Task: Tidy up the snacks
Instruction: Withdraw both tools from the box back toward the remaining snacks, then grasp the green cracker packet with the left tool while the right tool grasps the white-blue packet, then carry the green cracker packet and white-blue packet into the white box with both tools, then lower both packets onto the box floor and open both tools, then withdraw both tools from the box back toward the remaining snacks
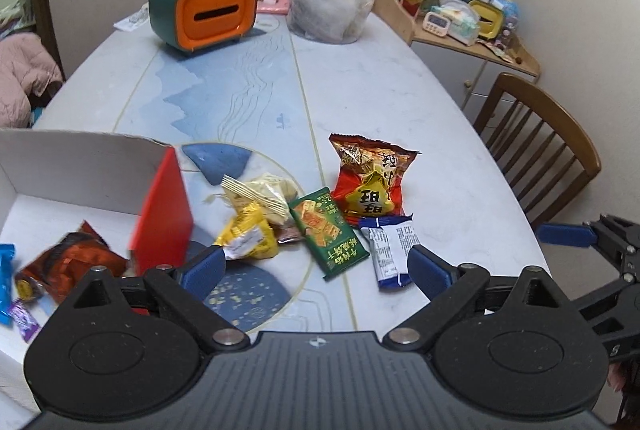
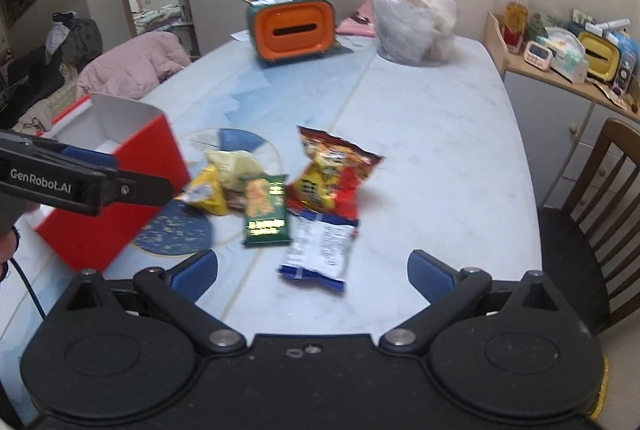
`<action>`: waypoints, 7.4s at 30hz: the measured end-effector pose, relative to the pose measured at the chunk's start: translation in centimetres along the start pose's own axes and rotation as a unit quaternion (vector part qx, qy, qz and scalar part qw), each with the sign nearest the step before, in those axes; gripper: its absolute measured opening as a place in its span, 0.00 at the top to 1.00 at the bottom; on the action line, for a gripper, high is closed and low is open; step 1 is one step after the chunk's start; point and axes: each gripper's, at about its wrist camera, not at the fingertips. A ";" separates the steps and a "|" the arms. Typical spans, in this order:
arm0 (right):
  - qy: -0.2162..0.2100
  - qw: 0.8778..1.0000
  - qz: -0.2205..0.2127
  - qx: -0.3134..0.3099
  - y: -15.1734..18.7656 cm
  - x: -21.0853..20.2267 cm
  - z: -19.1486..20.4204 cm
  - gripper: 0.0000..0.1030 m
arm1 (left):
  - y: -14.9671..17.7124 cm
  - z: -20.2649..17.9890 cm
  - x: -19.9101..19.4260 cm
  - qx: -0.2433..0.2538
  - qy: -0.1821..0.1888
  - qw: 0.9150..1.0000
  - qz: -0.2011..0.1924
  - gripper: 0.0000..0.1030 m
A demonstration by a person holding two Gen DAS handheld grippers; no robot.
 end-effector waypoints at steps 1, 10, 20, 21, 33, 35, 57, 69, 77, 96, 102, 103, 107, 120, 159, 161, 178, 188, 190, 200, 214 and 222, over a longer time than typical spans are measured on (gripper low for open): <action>0.000 1.000 0.002 0.004 0.1 0.5 -0.6 0.01 | -0.1 -0.3 0.7 -0.006 -0.007 1.000 0.002 0.05; -0.008 0.999 0.031 -0.006 0.8 5.3 -1.4 0.04 | -0.9 -1.6 6.7 -0.057 -0.071 0.995 0.032 0.05; -0.020 0.998 0.056 -0.005 0.7 10.2 -1.4 0.09 | -1.5 -2.2 11.7 -0.097 -0.123 0.985 0.071 0.05; -0.023 0.998 0.058 -0.001 0.8 10.6 -1.4 0.09 | -1.5 -2.1 12.0 -0.100 -0.125 0.984 0.074 0.05; -0.015 0.998 0.067 0.002 0.4 12.8 -0.4 0.17 | -1.6 -2.1 14.2 -0.123 -0.147 0.977 0.096 0.11; -0.010 0.998 0.066 -0.002 0.3 13.0 -0.1 0.18 | -1.6 -2.2 14.2 -0.120 -0.150 0.977 0.094 0.13; 0.013 0.998 0.069 0.005 1.2 11.5 0.5 0.52 | 0.4 -0.6 11.1 -0.090 -0.143 0.981 0.093 0.56; -0.001 0.998 0.067 0.021 2.6 7.3 1.3 0.52 | 2.1 0.5 5.3 -0.105 -0.107 0.984 0.098 0.56; -0.017 0.999 0.035 0.012 1.2 2.7 2.6 0.52 | 2.2 0.8 0.0 -0.101 -0.080 0.989 0.078 0.56; -0.040 0.998 -0.021 -0.036 -4.9 -2.7 11.0 0.52 | 0.5 7.6 -9.6 -0.105 -0.056 0.992 0.027 0.56; -0.042 0.998 -0.029 -0.046 -7.0 -2.2 13.9 0.52 | -0.7 11.2 -11.2 -0.108 -0.061 0.992 0.013 0.56; -0.043 0.998 -0.030 -0.047 -7.3 -2.1 14.4 0.52 | -1.0 11.8 -11.4 -0.109 -0.062 0.992 0.011 0.56; -0.044 0.997 -0.033 -0.056 -8.7 -1.3 16.3 0.52 | -2.0 14.0 -11.9 -0.112 -0.068 0.991 0.005 0.56; -0.047 0.996 -0.031 -0.070 -12.6 2.5 21.6 0.52 | -4.1 20.5 -12.2 -0.112 -0.093 0.989 -0.002 0.56; -0.054 0.993 0.060 -0.085 -13.0 13.5 27.6 0.51 | -5.7 27.8 -0.5 -0.069 -0.161 0.977 0.120 0.56; -0.054 0.993 0.059 -0.083 -13.0 13.6 27.6 0.51 | -5.5 27.7 -0.4 -0.066 -0.162 0.977 0.120 0.56; -0.061 0.995 0.044 -0.060 -13.0 12.2 26.8 0.36 | -4.7 26.5 -3.0 -0.057 -0.135 0.985 0.094 0.45; -0.070 0.997 0.007 -0.044 -13.1 8.4 25.7 0.27 | -4.4 24.8 -7.1 -0.047 -0.099 0.993 0.051 0.43; -0.070 0.997 -0.002 -0.044 -13.0 7.4 25.4 0.22 | -4.4 24.4 -8.0 -0.047 -0.086 0.994 0.039 0.39; -0.064 0.997 -0.038 -0.030 -11.9 2.6 22.6 0.15 | -3.6 20.4 -11.2 -0.030 -0.032 0.999 -0.016 0.29; -0.019 0.997 -0.070 0.001 -8.4 -2.2 15.4 0.03 | -2.1 12.2 -11.5 0.012 0.022 0.999 -0.029 0.23; 0.011 0.998 -0.061 0.032 -6.2 -3.3 9.4 0.03 | -0.9 7.8 -8.9 0.007 0.032 0.999 -0.016 0.13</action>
Point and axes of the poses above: each gripper's, at about its wrist camera, not at the fingertips, and x roughly the way its jaws point, z to its left, y to its underside, and after that the axes turned 13 degrees about -x, right-handed
